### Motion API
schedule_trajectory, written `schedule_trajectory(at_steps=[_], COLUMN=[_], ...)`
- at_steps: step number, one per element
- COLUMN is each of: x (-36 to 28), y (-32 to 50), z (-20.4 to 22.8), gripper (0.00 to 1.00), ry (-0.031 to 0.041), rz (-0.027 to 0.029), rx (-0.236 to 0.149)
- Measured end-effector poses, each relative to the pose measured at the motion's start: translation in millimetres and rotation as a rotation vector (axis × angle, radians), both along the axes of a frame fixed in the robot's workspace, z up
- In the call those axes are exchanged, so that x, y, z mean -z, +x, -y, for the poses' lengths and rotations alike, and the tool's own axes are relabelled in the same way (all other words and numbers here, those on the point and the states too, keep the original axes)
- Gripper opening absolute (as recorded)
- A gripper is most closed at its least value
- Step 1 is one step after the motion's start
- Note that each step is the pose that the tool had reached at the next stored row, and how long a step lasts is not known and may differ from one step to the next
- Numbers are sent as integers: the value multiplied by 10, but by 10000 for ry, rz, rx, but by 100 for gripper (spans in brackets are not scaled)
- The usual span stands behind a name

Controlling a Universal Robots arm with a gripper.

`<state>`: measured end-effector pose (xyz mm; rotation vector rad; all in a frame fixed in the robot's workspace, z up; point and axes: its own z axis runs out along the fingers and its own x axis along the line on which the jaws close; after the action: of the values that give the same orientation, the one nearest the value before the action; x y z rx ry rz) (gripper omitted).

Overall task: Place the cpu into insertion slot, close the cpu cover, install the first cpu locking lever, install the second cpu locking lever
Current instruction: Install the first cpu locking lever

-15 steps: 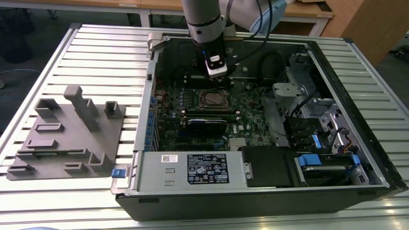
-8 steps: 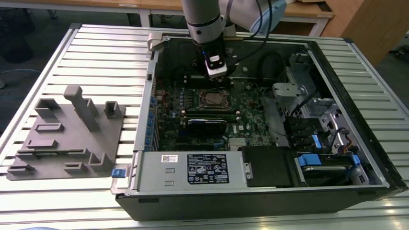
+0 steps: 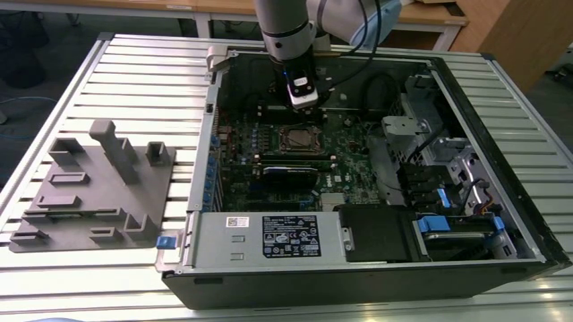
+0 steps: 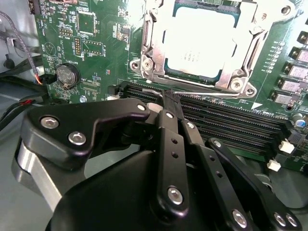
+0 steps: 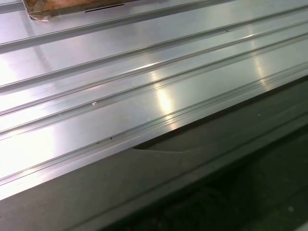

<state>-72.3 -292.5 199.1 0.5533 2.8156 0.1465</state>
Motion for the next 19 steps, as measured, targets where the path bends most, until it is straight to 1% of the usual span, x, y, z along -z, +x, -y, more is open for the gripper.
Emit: schedule_trajectory(at_steps=[6, 11, 16, 19], x=[20, 24, 26, 35], y=[0, 0, 0, 0], z=[-1, 3, 4, 3], gripper=[11, 11, 11, 11], ry=[-1, -7, -48, -95], rz=[-1, 0, -1, -1], rx=[0, 1, -3, -2])
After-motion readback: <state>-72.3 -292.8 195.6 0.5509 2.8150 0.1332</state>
